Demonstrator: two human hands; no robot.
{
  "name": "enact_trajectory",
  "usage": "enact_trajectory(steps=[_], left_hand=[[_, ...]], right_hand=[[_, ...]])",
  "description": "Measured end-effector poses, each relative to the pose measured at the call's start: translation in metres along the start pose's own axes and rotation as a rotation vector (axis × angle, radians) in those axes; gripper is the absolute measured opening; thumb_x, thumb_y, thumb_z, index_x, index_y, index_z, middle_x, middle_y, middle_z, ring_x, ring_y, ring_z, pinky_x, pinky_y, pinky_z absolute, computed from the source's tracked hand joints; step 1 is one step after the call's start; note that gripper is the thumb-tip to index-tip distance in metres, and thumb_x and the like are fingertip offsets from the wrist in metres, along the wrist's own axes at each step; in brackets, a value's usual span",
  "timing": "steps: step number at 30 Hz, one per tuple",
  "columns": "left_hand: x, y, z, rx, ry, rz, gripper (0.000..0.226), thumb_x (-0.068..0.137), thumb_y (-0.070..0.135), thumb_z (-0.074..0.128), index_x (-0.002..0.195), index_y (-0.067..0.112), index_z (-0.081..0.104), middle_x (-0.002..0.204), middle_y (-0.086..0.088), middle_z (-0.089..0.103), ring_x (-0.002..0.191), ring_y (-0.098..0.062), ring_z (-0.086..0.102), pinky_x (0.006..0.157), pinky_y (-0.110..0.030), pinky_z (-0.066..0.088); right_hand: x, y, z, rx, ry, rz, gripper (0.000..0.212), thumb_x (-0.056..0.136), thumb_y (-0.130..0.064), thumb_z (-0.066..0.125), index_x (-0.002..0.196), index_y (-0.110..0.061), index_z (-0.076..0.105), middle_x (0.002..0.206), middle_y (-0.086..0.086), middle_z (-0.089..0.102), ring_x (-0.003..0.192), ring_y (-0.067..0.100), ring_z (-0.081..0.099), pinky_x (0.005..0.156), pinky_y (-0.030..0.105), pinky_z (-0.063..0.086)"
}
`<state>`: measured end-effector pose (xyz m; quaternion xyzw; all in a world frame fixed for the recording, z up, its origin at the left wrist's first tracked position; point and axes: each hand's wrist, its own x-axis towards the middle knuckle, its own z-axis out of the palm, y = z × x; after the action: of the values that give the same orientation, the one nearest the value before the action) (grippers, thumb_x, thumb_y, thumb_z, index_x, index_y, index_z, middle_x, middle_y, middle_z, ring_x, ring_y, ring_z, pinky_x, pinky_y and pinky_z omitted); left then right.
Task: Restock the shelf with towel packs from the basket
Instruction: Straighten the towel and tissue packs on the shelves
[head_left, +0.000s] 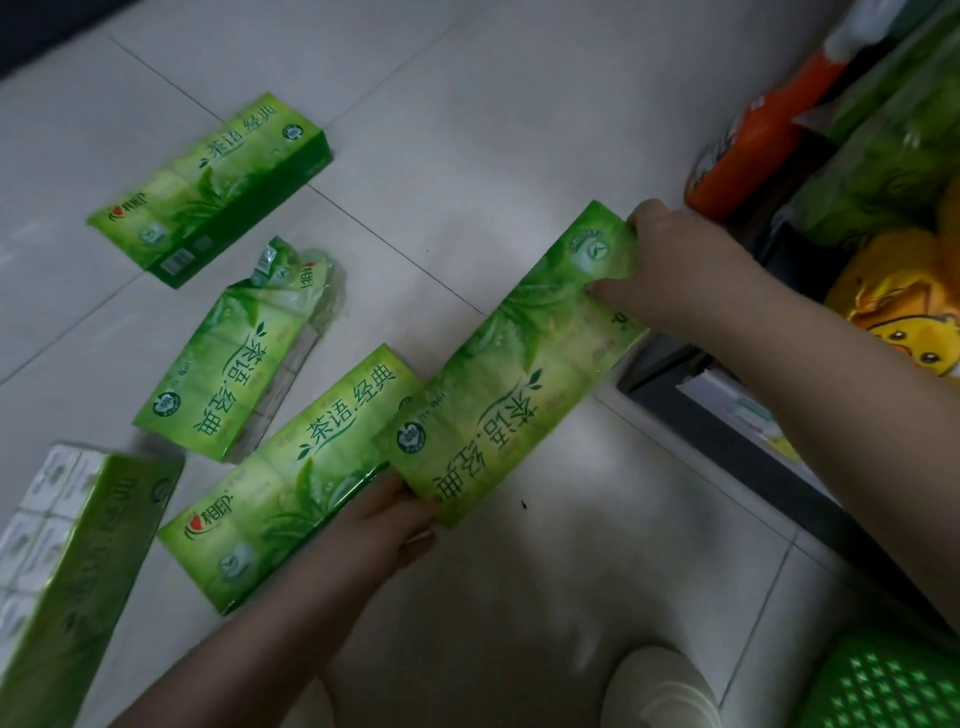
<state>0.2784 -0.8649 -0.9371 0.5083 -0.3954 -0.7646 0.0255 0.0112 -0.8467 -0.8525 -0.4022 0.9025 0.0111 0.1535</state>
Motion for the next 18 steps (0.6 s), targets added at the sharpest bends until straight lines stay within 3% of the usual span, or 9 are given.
enact_trajectory(steps=[4,7,8,10,13,18], left_hand=[[-0.015,0.029,-0.006,0.082,0.144,0.223,0.022,0.080,0.004,0.063,0.076,0.025,0.067,0.079,0.010,0.068,0.091,-0.020,0.059,0.084,-0.032,0.046],[-0.026,0.056,-0.012,0.205,0.218,0.370,0.032,0.069,0.021,0.061,0.069,0.052,0.068,0.080,0.026,0.069,0.092,-0.012,0.062,0.097,-0.043,0.044],[-0.031,0.067,-0.013,0.197,0.247,0.413,0.033,0.067,0.021,0.061,0.069,0.054,0.067,0.079,0.029,0.068,0.092,-0.011,0.062,0.097,-0.043,0.044],[-0.043,0.086,-0.015,0.196,0.282,0.491,0.031,0.071,0.019,0.064,0.080,0.049,0.067,0.086,0.029,0.068,0.093,-0.009,0.062,0.097,-0.042,0.044],[-0.060,0.115,-0.017,0.240,0.337,0.610,0.041,0.078,0.019,0.062,0.112,0.042,0.062,0.111,0.020,0.065,0.105,-0.006,0.060,0.101,-0.043,0.042],[-0.088,0.164,-0.017,0.232,0.368,0.788,0.042,0.074,0.028,0.059,0.113,0.044,0.060,0.113,0.016,0.066,0.104,-0.011,0.063,0.097,-0.044,0.044]], right_hand=[[-0.014,-0.002,-0.026,0.078,0.098,0.010,0.061,0.082,-0.038,0.064,0.125,-0.003,0.040,0.124,0.023,0.050,0.114,0.037,0.049,0.088,0.036,0.040],[-0.023,-0.006,-0.047,0.157,0.163,-0.010,0.060,0.081,-0.037,0.065,0.125,-0.004,0.041,0.122,0.021,0.052,0.112,0.036,0.050,0.085,0.034,0.039],[-0.027,-0.008,-0.055,0.190,0.187,-0.016,0.059,0.081,-0.036,0.065,0.124,-0.004,0.042,0.121,0.021,0.053,0.112,0.035,0.050,0.083,0.033,0.039],[-0.034,-0.013,-0.072,0.253,0.241,-0.032,0.056,0.081,-0.036,0.065,0.124,-0.005,0.043,0.120,0.018,0.054,0.111,0.033,0.051,0.081,0.031,0.038],[-0.044,-0.018,-0.098,0.356,0.311,-0.060,0.053,0.081,-0.035,0.064,0.123,-0.009,0.045,0.115,0.011,0.056,0.106,0.028,0.053,0.076,0.028,0.035],[-0.062,-0.023,-0.137,0.584,0.372,-0.101,0.047,0.081,-0.033,0.065,0.122,-0.017,0.048,0.101,-0.001,0.057,0.094,0.021,0.058,0.079,0.032,0.047]])
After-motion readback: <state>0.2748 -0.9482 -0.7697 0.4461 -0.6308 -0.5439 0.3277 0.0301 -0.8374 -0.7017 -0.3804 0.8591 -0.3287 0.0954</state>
